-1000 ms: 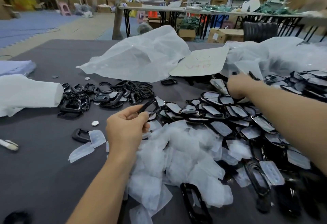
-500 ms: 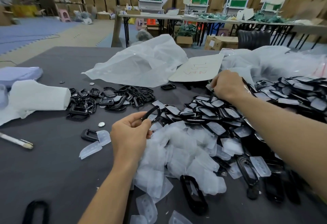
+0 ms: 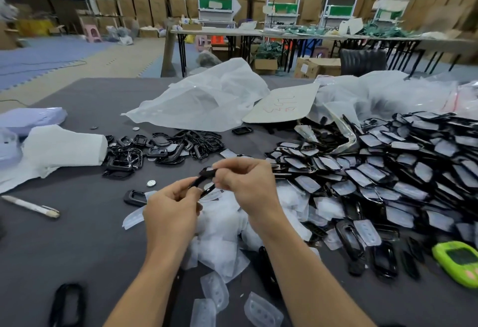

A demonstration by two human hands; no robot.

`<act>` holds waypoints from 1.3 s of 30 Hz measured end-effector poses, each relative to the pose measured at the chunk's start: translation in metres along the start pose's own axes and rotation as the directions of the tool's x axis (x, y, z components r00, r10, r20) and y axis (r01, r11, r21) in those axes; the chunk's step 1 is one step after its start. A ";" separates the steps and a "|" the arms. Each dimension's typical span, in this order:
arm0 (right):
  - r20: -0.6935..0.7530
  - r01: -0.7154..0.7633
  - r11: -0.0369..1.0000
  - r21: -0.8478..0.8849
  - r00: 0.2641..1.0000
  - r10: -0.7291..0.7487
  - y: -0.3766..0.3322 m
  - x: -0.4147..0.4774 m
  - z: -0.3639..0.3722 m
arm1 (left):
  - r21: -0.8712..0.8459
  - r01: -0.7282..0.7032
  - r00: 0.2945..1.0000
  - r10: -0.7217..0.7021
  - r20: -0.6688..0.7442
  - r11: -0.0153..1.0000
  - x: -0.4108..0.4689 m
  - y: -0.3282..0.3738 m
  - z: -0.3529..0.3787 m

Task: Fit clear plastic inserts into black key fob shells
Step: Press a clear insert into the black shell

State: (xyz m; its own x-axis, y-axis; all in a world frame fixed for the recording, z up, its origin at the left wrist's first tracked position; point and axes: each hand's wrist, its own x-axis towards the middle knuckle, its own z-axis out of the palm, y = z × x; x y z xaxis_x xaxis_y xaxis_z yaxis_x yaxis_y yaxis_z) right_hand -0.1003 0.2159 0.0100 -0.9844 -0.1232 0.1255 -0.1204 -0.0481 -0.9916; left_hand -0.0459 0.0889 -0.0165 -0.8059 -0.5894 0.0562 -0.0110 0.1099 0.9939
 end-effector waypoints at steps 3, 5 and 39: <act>0.007 0.023 1.000 0.007 1.000 -0.023 0.001 -0.008 0.001 | -0.049 0.027 0.999 -0.025 0.033 0.998 0.002 0.003 0.002; -0.043 0.031 0.999 0.005 0.999 -0.031 0.003 -0.009 -0.002 | -0.051 0.028 0.999 -0.026 0.047 0.998 0.003 0.005 0.004; -0.113 0.164 0.955 -0.248 0.974 -0.197 0.018 -0.031 0.010 | -0.025 -0.005 0.995 0.007 0.097 1.000 -0.002 0.005 -0.010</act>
State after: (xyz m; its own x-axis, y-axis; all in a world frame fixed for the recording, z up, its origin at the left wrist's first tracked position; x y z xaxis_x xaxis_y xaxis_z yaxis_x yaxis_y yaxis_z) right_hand -0.0706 0.2093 -0.0116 -0.9496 0.0019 0.3136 -0.3081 0.1797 -0.9342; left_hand -0.0384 0.0829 -0.0111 -0.8597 -0.5080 0.0539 0.0076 0.0927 0.9957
